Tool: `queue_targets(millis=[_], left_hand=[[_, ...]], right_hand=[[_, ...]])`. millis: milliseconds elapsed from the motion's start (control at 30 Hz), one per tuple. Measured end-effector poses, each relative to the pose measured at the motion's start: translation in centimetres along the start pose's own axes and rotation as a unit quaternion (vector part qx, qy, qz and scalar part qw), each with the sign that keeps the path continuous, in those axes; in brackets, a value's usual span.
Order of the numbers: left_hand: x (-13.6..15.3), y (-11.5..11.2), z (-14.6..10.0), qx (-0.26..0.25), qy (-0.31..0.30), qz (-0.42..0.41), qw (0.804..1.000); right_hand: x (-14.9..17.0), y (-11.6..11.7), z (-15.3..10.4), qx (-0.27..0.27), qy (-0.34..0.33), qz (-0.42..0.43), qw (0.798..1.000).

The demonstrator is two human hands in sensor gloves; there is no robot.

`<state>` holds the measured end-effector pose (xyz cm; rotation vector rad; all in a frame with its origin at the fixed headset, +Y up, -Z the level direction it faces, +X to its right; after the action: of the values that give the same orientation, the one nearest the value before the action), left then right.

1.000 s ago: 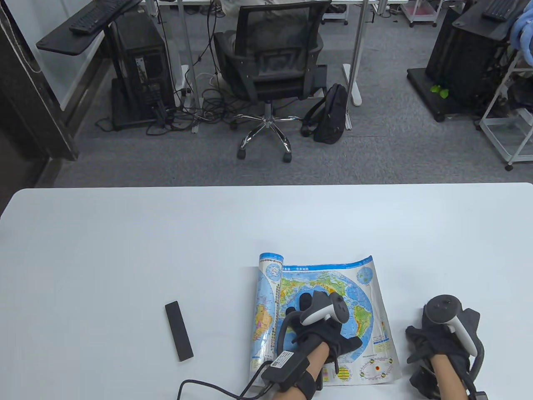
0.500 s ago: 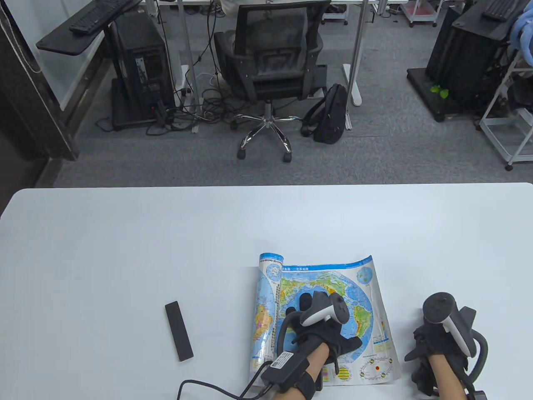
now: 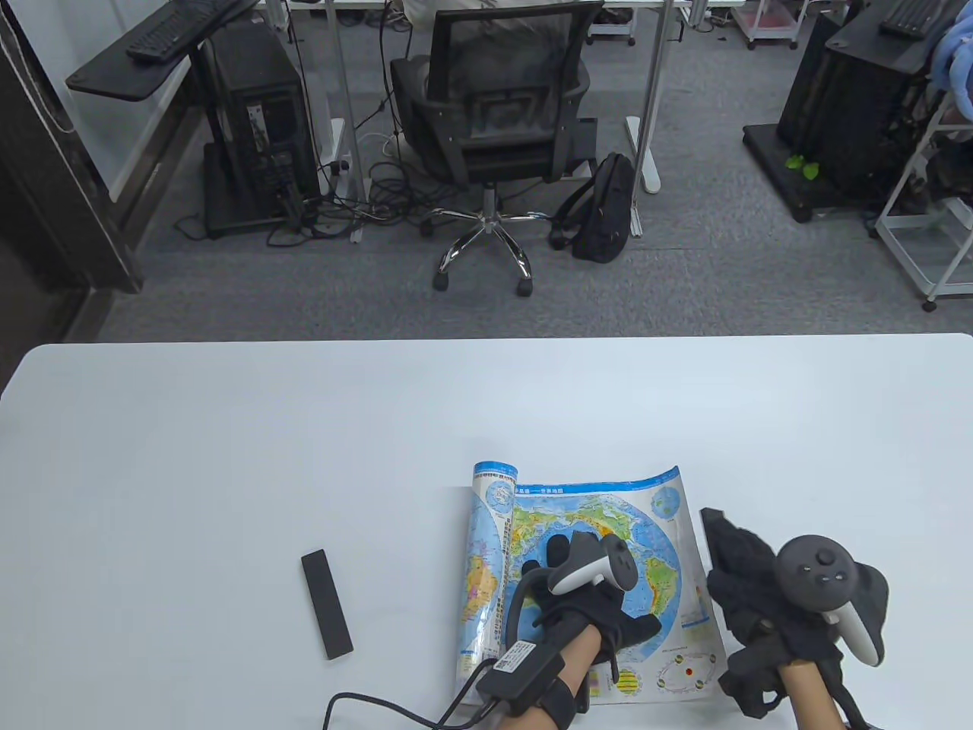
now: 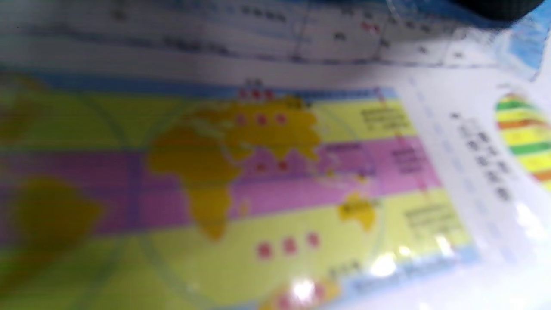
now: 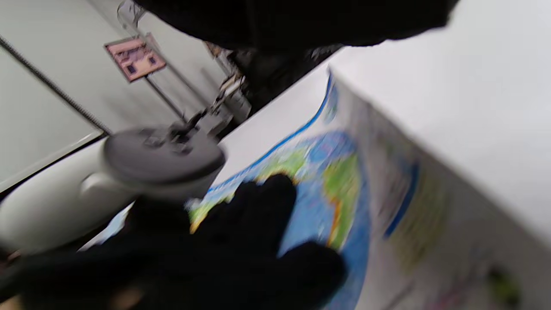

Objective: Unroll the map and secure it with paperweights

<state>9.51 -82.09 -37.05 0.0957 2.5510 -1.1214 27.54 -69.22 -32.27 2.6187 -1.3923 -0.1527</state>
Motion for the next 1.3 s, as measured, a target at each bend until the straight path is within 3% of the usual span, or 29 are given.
queue_targets(millis=[67, 133, 267, 500, 733, 967, 1300], left_hand=[[0.0, 0.0, 0.0, -0.001, 0.0, 0.0, 1.0], [0.0, 0.0, 0.0, -0.001, 0.0, 0.0, 1.0], [-0.1, 0.0, 0.0, -0.011, 0.003, 0.005, 1.0], [-0.1, 0.0, 0.0, -0.013, 0.002, 0.006, 1.0], [-0.1, 0.0, 0.0, -0.017, 0.002, 0.006, 1.0], [-0.1, 0.0, 0.0, -0.024, 0.004, 0.009, 1.0], [-0.1, 0.0, 0.0, -0.027, 0.004, 0.01, 1.0]], right_hand=[[0.5, 1.8, 0.7, -0.042, 0.014, 0.004, 0.999], [1.4, 3.3, 1.6, -0.061, 0.053, -0.068, 0.994], [3.4, 4.6, 2.9, -0.051, 0.128, -0.198, 0.97], [3.7, 5.8, 4.3, -0.019, 0.143, -0.291, 0.946], [4.0, 5.6, 5.7, -0.013, 0.173, -0.296, 0.939], [4.9, 4.6, 6.0, -0.004, 0.181, -0.251, 0.951], [4.9, 4.9, 5.9, 0.001, 0.179, -0.258, 0.949]])
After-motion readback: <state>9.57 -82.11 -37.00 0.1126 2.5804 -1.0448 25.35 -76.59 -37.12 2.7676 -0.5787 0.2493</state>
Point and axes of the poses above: the tracker on the back of each hand, its own x axis roughly to the little-finger side, its own z axis roughly from the wrist to the fingertips, y = z × x, the point moved 2 cm from there along z, roughly from the wrist to the fingertips, and after that the axes turned 13 degrees about z, right-handed, at the moved point
